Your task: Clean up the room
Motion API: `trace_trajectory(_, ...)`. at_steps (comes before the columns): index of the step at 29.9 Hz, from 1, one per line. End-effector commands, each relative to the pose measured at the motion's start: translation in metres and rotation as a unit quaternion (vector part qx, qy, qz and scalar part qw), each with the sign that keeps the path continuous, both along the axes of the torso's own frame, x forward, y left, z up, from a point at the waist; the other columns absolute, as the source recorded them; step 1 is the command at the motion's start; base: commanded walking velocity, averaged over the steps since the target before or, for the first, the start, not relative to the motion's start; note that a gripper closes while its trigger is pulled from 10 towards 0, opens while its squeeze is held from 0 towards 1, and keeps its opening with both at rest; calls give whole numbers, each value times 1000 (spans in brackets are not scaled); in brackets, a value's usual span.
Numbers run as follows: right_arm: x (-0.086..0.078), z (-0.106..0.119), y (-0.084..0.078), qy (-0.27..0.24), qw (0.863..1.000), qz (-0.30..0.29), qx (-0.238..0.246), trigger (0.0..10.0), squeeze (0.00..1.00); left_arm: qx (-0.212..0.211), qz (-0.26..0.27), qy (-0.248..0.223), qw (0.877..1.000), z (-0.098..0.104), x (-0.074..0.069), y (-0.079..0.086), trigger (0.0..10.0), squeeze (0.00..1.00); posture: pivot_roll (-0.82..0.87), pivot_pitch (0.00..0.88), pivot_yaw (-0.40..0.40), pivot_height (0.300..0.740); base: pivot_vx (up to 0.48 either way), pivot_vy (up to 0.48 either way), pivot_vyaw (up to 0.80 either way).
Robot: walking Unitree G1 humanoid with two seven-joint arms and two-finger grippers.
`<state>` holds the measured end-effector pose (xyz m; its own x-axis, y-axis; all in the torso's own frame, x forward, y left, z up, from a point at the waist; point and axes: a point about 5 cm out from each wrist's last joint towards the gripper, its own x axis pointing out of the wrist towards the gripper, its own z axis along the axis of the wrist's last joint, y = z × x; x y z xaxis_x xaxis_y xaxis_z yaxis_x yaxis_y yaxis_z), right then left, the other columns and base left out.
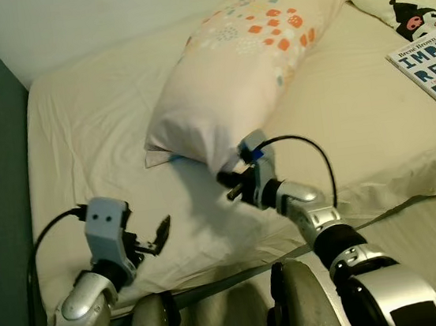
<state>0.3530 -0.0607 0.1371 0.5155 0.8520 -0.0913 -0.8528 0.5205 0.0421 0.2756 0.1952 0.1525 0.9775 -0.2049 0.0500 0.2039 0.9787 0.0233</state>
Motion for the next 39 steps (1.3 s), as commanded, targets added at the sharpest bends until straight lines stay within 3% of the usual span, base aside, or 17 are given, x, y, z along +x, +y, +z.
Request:
trace_trajectory(1, -21, -5, 32, 19, 995, 100, 5, 0, 0, 8, 31, 3, 999, -2, -1, 15, 10000, 0, 14, 301, 19, 601, 0, 0, 0)
trace_trajectory(5, -58, -2, 56, 35, 974, 222, 25, 0, 0, 11, 67, -9, 998, 4, 1, 33, 10000, 0, 17, 298, 15, 601, 0, 0, 0)
trace_trajectory(8, -77, 0, 59, 53, 957, 283, 33, 0, 0, 18, 90, -15, 996, 7, 2, 45, 10000, 0, 17, 298, 15, 601, 0, 0, 0)
trace_trajectory(14, -107, -4, 44, 83, 923, 375, 5, 0, 0, 20, 133, -24, 991, 11, 5, 65, 10000, 0, 11, 291, 18, 601, 0, 0, 0)
trace_trajectory(18, -110, -10, 23, 81, 922, 375, -53, 0, 0, 15, 131, -27, 991, 11, 8, 63, 10000, 0, 10, 285, 18, 601, 0, 0, 0)
trace_trajectory(19, -107, -12, 17, 74, 928, 359, -70, 0, 0, 13, 128, -27, 991, 10, 8, 61, 10000, 0, 9, 285, 17, 601, 0, 0, 0)
trace_trajectory(20, -97, -15, 11, 52, 942, 320, -93, 1373, 0, 10, 123, -25, 992, 9, 8, 57, 10000, 0, 9, 285, 17, 601, 0, 0, 0)
trace_trajectory(21, -84, -18, 4, 29, 956, 268, -116, 7804, 0, 7, 115, -23, 993, 7, 8, 53, 10000, 0, 8, 285, 17, 601, 0, 0, 0)
trace_trajectory(22, -77, -19, 0, 17, 963, 235, -129, 7804, 0, 6, 111, -21, 994, 6, 8, 51, 10000, 0, 8, 285, 16, 601, 0, 0, 0)
trace_trajectory(23, -51, -20, -9, -22, 981, 109, -161, 10000, 0, 2, 99, -18, 995, 4, 7, 46, 10000, 0, 8, 285, 16, 601, 0, 0, 0)
trace_trajectory(25, -27, -19, -20, -63, 980, -25, -187, 10000, 0, -4, 87, -16, 996, 2, 6, 41, 10000, 0, 8, 285, 16, 601, 0, 0, 0)
trace_trajectory(27, -24, -18, -22, -68, 978, -49, -193, 10000, 0, -5, 85, -16, 996, 2, 6, 40, 10000, 0, 8, 285, 16, 601, 0, 0, 0)
trace_trajectory(28, -15, -1, -30, -67, 985, -114, -115, 10000, 1000, -4, 77, -14, 997, -1, 5, 35, 10000, 0, 4, 289, 19, 601, 0, 0, 0)
trace_trajectory(29, -15, -1, -30, -67, 985, -114, -115, 10000, 1000, -4, 77, -14, 997, -1, 5, 35, 10000, 0, 4, 289, 19, 601, 0, 0, 0)
trace_trajectory(31, -6, 20, -42, -61, 980, -192, 3, 10000, 1000, -7, 67, -13, 998, -4, 5, 27, 10000, 0, 8, 295, 22, 601, 0, 0, 0)
trace_trajectory(36, -4, 20, -46, 2, 969, -221, 113, 10000, 1000, -17, 49, -8, 999, -7, 4, 19, 10000, 0, 8, 295, 22, 601, 0, 0, 0)
trace_trajectory(39, 7, 18, -59, 38, 935, -297, 193, 10000, 1000, -22, 28, -9, 999, -6, 2, 12, 10000, 0, 8, 295, 22, 601, 0, 0, 0)
